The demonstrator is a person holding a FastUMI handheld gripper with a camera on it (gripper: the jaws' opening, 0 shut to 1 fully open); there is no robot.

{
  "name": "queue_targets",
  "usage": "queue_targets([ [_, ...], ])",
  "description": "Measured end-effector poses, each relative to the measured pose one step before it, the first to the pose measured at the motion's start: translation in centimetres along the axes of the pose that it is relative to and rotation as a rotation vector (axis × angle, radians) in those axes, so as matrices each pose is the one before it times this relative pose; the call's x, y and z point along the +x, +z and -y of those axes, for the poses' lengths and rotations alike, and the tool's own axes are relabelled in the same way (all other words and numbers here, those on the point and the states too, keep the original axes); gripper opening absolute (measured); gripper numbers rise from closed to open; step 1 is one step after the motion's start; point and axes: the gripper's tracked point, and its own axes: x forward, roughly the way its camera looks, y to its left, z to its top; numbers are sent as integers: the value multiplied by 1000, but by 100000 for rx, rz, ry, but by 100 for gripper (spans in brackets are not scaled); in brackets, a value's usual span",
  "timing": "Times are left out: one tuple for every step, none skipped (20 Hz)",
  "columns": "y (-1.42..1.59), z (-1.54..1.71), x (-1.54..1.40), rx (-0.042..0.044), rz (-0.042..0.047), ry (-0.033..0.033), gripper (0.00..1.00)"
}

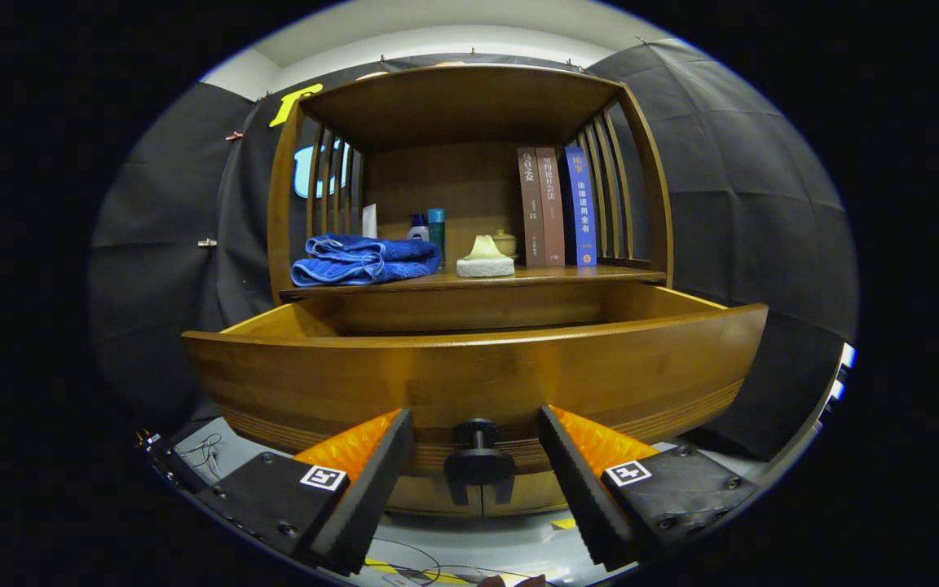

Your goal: Pull open the drawer, take out the items inside it, and place them on the countertop above the cabinet.

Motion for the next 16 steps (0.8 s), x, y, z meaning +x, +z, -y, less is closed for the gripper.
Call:
queue_targets([
  [-274,-62,-138,-1097,830,-75,99],
  [-7,60,27,-1348,481,-99,99],
  [97,154,149,-741,296,-84,99],
  [-205,198,-17,-411,-773,-28,99],
  [128,18,-9,-189,-149,31,99],
  [203,59,48,220,-205,-4,99],
  [228,-43,155,216,-24,-83,98],
  [217,31,331,210,-195,-31,98],
  [336,-55,427,117,379,182,99],
  [173,25,538,79,-657,323,98],
  [252,12,621,-215,-100,280,99],
  [-13,109,552,-453,-959,247,99],
  [114,-13,715,-21,-357,89,99],
  [142,-9,690,-18,-3,-65,99],
  [84,6,675,-246,159,-118,99],
  [83,-28,558,-218,123,-23,99],
])
